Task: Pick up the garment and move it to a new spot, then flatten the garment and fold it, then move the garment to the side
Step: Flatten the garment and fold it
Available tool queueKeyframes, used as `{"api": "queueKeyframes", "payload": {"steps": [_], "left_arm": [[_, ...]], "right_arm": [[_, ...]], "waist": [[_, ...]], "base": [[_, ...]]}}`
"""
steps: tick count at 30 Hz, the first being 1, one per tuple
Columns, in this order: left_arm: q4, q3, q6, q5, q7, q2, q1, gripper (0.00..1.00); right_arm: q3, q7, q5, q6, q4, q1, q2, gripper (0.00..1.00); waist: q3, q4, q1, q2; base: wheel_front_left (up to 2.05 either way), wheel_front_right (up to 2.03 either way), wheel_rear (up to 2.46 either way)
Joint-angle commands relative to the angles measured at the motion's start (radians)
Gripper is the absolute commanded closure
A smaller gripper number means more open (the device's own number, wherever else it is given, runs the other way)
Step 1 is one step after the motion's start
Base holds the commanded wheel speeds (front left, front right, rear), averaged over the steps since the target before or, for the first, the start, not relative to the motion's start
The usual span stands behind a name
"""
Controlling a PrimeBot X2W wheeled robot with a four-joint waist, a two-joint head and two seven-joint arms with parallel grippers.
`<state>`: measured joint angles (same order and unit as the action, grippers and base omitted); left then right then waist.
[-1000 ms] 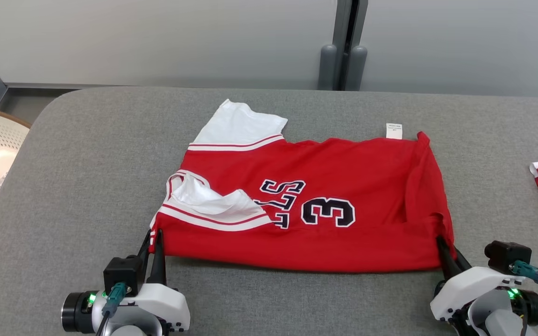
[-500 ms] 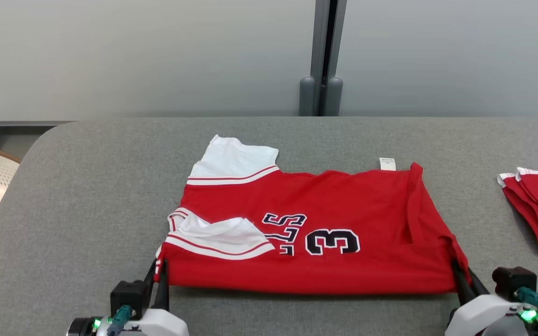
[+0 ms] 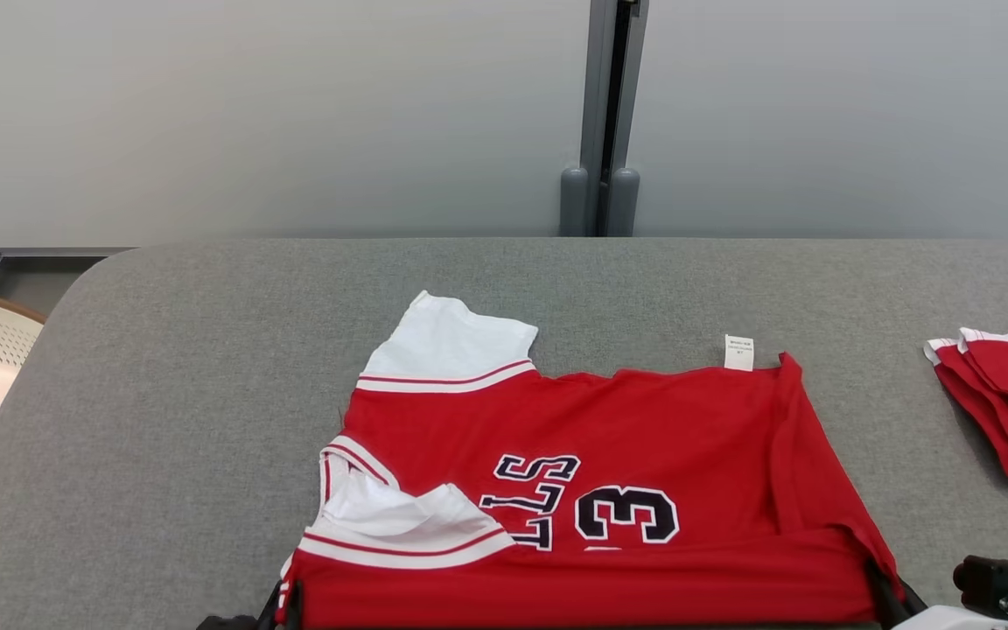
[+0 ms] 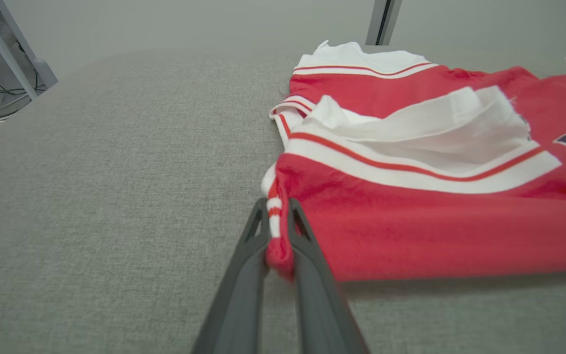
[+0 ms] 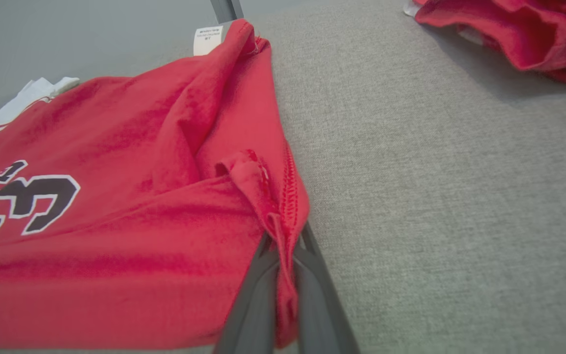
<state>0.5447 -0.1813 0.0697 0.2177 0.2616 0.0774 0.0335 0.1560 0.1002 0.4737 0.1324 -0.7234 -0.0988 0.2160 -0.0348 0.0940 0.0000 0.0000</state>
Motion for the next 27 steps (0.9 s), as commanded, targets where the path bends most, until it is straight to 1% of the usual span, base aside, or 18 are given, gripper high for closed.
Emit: {"api": "queueKeyframes", "payload": {"steps": [1, 3, 4, 5, 6, 7, 8, 9, 13, 15, 16, 20, 23, 27], "left_arm": [[-0.002, 0.002, -0.003, 0.005, 0.001, 0.014, 0.01, 1.0], [-0.003, -0.01, -0.011, 0.005, 0.0, 0.012, 0.011, 1.0], [-0.003, -0.016, -0.013, 0.005, -0.002, 0.01, 0.009, 1.0], [-0.001, -0.022, -0.018, 0.006, -0.006, 0.008, 0.006, 1.0], [-0.001, -0.022, -0.018, 0.006, -0.006, 0.008, 0.006, 1.0], [0.0, -0.03, -0.022, 0.007, -0.011, 0.005, 0.002, 0.58], [0.001, -0.035, -0.022, 0.009, -0.011, 0.003, -0.001, 0.23], [0.001, -0.038, -0.019, 0.01, -0.011, 0.002, -0.004, 0.0], [-0.014, -0.035, -0.006, 0.01, -0.006, 0.0, -0.021, 0.0], [-0.057, -0.01, 0.007, 0.02, 0.0, -0.001, -0.045, 0.0], [-0.088, 0.004, 0.01, 0.026, 0.003, -0.004, -0.051, 0.0], [-0.304, 0.075, 0.002, 0.034, 0.003, -0.013, -0.064, 0.0], [-0.405, 0.114, 0.008, 0.044, 0.002, -0.021, -0.075, 0.0], [-0.407, 0.098, 0.006, 0.055, 0.002, -0.025, -0.115, 0.0]], "right_arm": [[-0.01, -0.008, 0.011, -0.003, 0.013, 0.019, 0.025, 1.0], [-0.011, -0.021, 0.018, -0.003, 0.026, 0.028, 0.025, 1.0], [-0.014, -0.021, 0.024, -0.003, 0.038, 0.03, 0.022, 0.63], [-0.018, -0.023, 0.034, -0.003, 0.048, 0.033, 0.019, 0.16], [-0.018, -0.023, 0.034, -0.003, 0.048, 0.033, 0.019, 0.16], [-0.019, -0.026, 0.037, -0.003, 0.057, 0.034, 0.019, 0.0], [-0.02, -0.023, 0.033, -0.003, 0.071, 0.035, 0.023, 0.0], [-0.022, -0.02, 0.029, -0.003, 0.082, 0.035, 0.026, 0.0], [-0.038, 0.009, 0.005, -0.003, 0.142, 0.024, 0.036, 0.0], [-0.043, 0.042, -0.012, -0.002, 0.187, 0.014, 0.043, 0.0], [-0.042, 0.063, -0.027, -0.002, 0.213, 0.011, 0.048, 0.0], [-0.043, 0.128, -0.084, -0.002, 0.297, 0.008, 0.059, 0.0], [-0.044, 0.148, -0.113, -0.002, 0.342, 0.004, 0.059, 0.0], [-0.032, 0.155, -0.136, -0.002, 0.375, -0.021, 0.054, 0.0]], "waist": [[0.0, 0.002, 0.0, 0.0], [0.001, 0.004, 0.0, 0.0], [0.001, 0.005, 0.0, 0.0], [0.002, 0.005, 0.0, 0.0], [0.002, 0.005, 0.0, 0.0], [0.003, 0.005, 0.0, 0.0], [0.004, 0.004, 0.0, 0.0], [0.006, 0.003, 0.0, 0.0], [0.021, -0.006, 0.0, 0.0], [0.031, -0.011, 0.0, 0.0], [0.037, -0.013, 0.0, 0.0], [0.061, -0.021, 0.0, 0.0], [0.081, -0.032, 0.0, 0.0], [0.122, -0.06, 0.0, 0.0]], "base": [[0.0, 0.0, 0.0], [0.0, 0.0, 0.0], [0.0, 0.0, 0.0], [0.0, 0.0, 0.0], [0.0, 0.0, 0.0], [0.0, 0.0, 0.0], [0.0, 0.0, 0.0], [0.0, 0.0, 0.0], [0.0, 0.0, 0.0], [0.0, 0.0, 0.0], [0.0, 0.0, 0.0], [0.0, 0.0, 0.0], [0.0, 0.0, 0.0], [0.0, 0.0, 0.0]]}}
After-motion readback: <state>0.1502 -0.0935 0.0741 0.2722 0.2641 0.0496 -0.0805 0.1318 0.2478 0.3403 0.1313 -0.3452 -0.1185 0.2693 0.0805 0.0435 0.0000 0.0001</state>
